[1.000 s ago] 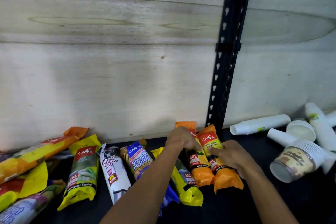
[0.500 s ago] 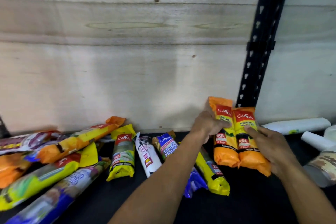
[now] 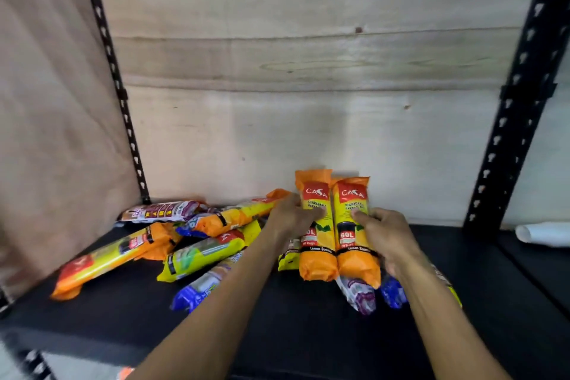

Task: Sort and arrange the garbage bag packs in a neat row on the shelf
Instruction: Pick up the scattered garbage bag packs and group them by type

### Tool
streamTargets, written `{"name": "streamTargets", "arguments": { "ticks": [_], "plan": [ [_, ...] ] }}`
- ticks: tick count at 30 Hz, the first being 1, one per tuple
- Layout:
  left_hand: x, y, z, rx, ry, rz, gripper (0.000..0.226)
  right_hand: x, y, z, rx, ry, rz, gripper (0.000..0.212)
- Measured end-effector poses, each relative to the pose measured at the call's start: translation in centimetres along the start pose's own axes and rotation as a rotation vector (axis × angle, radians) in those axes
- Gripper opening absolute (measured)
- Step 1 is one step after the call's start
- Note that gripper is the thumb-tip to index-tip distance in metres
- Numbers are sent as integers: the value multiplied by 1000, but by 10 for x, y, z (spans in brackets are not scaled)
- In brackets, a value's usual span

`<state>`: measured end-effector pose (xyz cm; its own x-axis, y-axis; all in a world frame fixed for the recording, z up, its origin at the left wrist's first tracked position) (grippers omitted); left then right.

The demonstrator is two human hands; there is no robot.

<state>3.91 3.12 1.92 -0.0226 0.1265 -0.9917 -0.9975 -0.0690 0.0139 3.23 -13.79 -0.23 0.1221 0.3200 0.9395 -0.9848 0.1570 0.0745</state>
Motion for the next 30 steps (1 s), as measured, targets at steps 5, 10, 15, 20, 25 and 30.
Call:
{"name": "streamTargets", "arguments": {
  "ticks": [5, 10, 15, 20, 25, 30],
  "plan": [
    [28, 20, 51, -67, -27, 34, 10, -4, 12, -56, 22, 183, 69, 20],
    [54, 27, 67, -160, -157, 49, 46, -11, 19, -78, -27, 422, 125, 18],
    [68, 33, 56, -212, -461, -46, 52, -31, 17, -86, -68, 692, 151, 30],
    [69, 36, 41, -242, -837, -76, 53, -24, 21, -88, -140, 892, 141, 43],
    [68, 34, 55, -219, -760, -81, 48, -9, 22, -85, -182, 955, 153, 51],
    [50, 30, 88, -291, -621, -173, 47, 21, 19, -94, -237, 873, 268, 51]
  ]
}}
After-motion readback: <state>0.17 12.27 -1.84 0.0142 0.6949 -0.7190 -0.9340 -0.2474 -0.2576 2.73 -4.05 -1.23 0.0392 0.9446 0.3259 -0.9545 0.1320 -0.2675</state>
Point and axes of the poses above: each hand's wrist, its own y-axis away from the middle knuckle, its own z-axis out of the back of the hand, x = y × z, the point moved 2 cm from there along -y, towards the middle knuckle, and after that the axes turned 12 degrees about y, right-handed, at the moved point
